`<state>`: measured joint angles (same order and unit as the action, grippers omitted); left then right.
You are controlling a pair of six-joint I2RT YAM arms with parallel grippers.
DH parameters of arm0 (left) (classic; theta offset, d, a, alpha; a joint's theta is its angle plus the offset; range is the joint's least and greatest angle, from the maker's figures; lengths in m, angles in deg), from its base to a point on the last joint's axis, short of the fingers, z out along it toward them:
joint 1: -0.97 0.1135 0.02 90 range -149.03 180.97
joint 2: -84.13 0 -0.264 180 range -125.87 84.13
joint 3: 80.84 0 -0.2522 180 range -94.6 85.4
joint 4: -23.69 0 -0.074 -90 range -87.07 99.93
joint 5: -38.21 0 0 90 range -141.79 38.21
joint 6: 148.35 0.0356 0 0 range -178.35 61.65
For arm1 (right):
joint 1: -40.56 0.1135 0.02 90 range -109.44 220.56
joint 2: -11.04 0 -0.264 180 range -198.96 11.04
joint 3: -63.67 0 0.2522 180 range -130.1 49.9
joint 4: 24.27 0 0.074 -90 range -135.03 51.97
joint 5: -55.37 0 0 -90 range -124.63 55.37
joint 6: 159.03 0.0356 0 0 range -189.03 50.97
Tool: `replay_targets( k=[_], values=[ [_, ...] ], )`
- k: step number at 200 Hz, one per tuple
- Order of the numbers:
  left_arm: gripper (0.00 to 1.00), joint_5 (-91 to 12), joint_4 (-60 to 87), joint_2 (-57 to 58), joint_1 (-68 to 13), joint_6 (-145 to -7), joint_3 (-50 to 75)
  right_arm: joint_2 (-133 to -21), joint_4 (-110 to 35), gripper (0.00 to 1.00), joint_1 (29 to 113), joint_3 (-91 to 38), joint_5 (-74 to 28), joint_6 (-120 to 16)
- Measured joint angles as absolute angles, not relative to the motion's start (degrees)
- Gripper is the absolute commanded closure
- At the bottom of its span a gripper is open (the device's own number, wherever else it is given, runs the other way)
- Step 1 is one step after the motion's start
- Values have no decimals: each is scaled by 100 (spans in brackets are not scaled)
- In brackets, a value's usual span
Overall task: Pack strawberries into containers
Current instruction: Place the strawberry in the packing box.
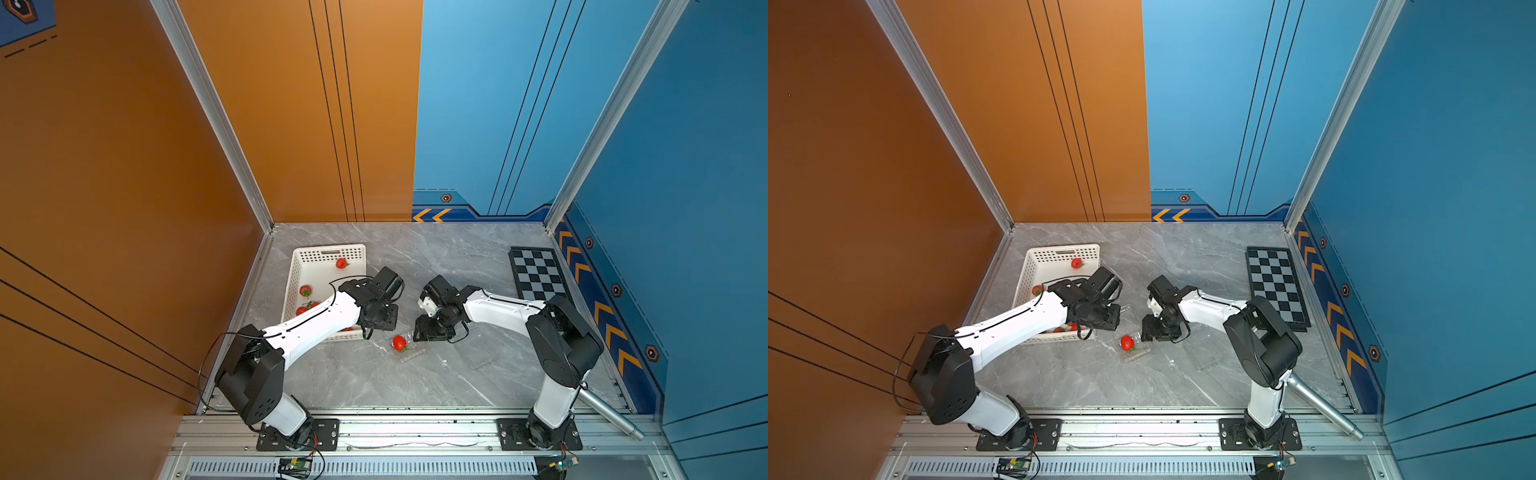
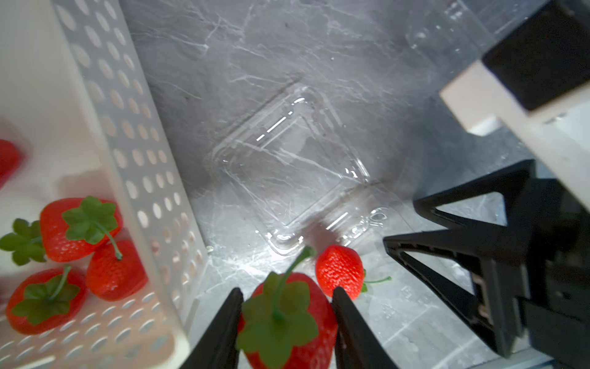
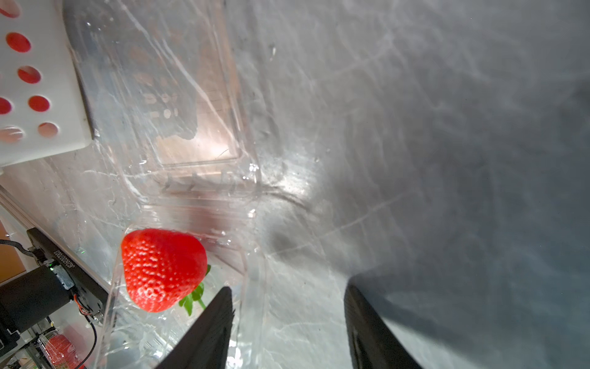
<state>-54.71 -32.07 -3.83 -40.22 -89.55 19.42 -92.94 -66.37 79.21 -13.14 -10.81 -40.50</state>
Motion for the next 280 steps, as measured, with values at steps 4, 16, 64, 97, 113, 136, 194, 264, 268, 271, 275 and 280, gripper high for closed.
replay_targets(
  k=[4,16,64,97,113,136,194,264,268,271,275,280],
  values=[
    [75,-5468,-3207,-381,-4068,-8973,1942,-9294,-6630,41,7921,-1314,-1081,-4050],
    [75,-5471,-3209,-381,-4210,-9019,1942,-9290,-6615,39,7921,-1303,-1077,-4048],
    [75,-5462,-3211,-505,-4843,-9233,1883,-9235,-6510,38,7921,-1218,-1081,-4024],
    [75,-5372,-3132,-800,-5208,-9375,1811,-9192,-6418,37,7921,-1150,-1081,-3960],
    [75,-5296,-3067,-866,-5346,-9451,1811,-9170,-6366,36,7912,-1104,-1077,-3938],
    [76,-5215,-3008,-934,-5499,-9556,1811,-9128,-6256,36,7891,-1032,-1079,-3899],
    [76,-5127,-2835,-1148,-5595,-9725,1811,-9054,-5902,34,7722,-866,-1083,-3809],
    [73,-5278,-2534,-1382,-5611,-9788,1724,-9008,-5767,34,7661,-774,-1070,-3748],
    [73,-5280,-2503,-1397,-5611,-9788,1724,-9001,-5760,33,7661,-770,-1070,-3748],
    [73,-5280,-2490,-1406,-5611,-9788,1724,-8997,-5749,33,7661,-763,-1075,-3748],
    [74,-5278,-2464,-1417,-5611,-9786,1724,-8988,-5738,33,7661,-752,-1079,-3746],
    [74,-5280,-2446,-1428,-5611,-9788,1724,-8977,-5727,33,7661,-737,-1081,-3746]
  ],
)
